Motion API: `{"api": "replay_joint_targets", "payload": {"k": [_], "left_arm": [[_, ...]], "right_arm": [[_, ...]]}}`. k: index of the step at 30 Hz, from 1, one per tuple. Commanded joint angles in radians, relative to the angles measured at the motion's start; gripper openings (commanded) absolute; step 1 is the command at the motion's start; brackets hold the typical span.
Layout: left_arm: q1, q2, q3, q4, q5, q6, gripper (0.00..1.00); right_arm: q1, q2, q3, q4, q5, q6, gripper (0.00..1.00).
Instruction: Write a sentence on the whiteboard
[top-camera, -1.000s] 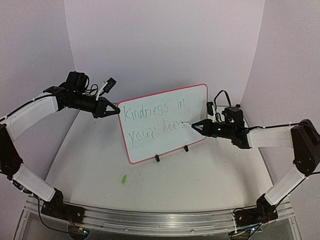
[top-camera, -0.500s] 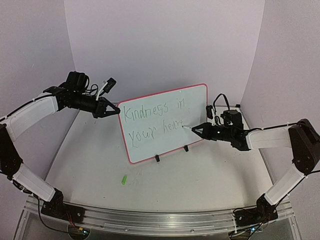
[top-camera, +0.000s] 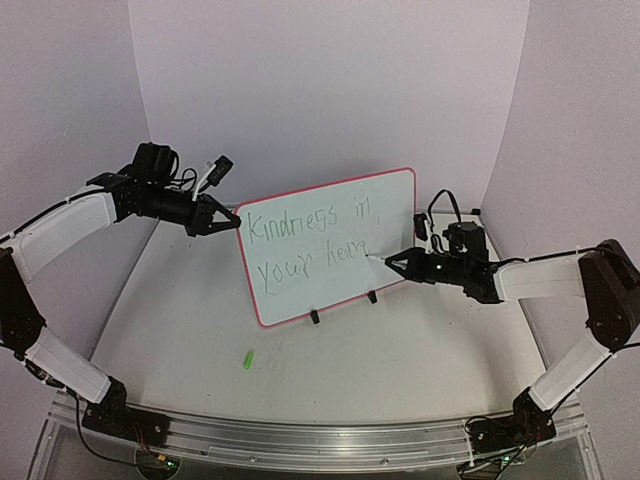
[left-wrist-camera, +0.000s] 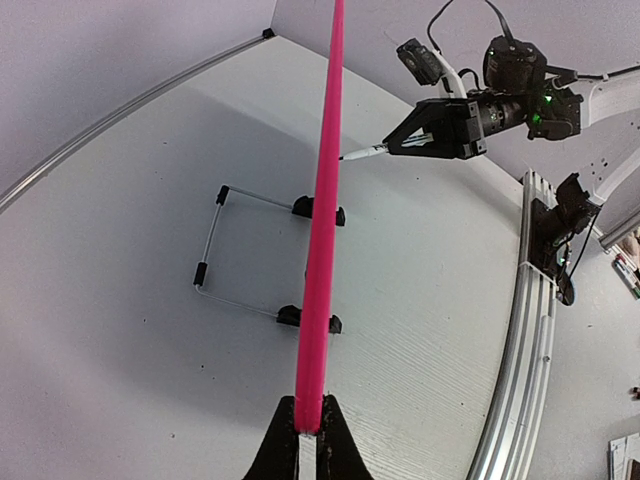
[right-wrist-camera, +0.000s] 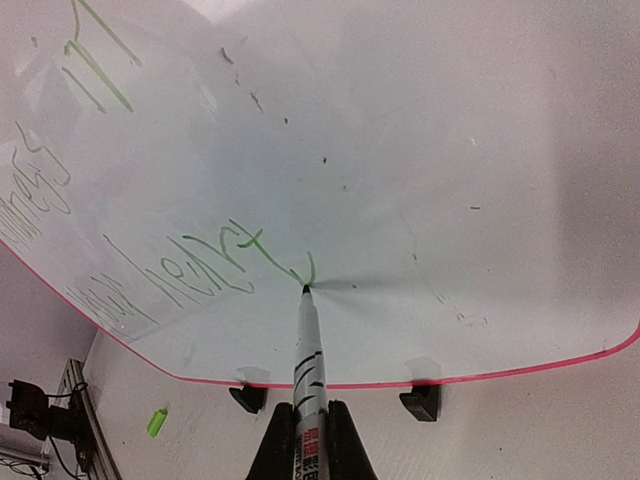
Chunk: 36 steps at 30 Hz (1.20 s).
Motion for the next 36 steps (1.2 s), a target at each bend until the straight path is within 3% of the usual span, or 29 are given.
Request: {"api": "replay_joint_targets", "payload": {"k": [1, 10, 21, 25, 30, 36], "left_arm": [[-0.015, -0.022, 0.008, -0.013, -0.014, -0.002, 0.01], [-0.015, -0.016, 0.018, -0.022, -0.029, -0.02, 0.18], [-0.015, -0.06, -0.001, -0.028, -0.088, -0.031, 0.48], [-0.014, -0.098, -0.049, -0.014, -0.127, -0.059, 0.54], [-0.013, -0.161, -0.113, -0.001, -0.2, -0.118, 0.62], [-0.017, -0.296, -0.275, 0.08, -0.339, -0.314, 0.84]], "right_arm": [[0.003, -0.115, -0.015, 0.023, -0.023, -0.007, 0.0], [0.003, -0.208, -0.034, -0.014, 0.001, -0.017, 0.0], [0.004, -0.25, -0.035, -0.027, 0.005, -0.018, 0.0], [0.003, -0.268, -0.036, -0.04, 0.006, -0.026, 0.0], [0.003, -0.293, -0.043, -0.053, 0.004, -0.029, 0.0], [0.003, -0.329, -0.054, -0.077, 0.009, -0.027, 0.0]]}}
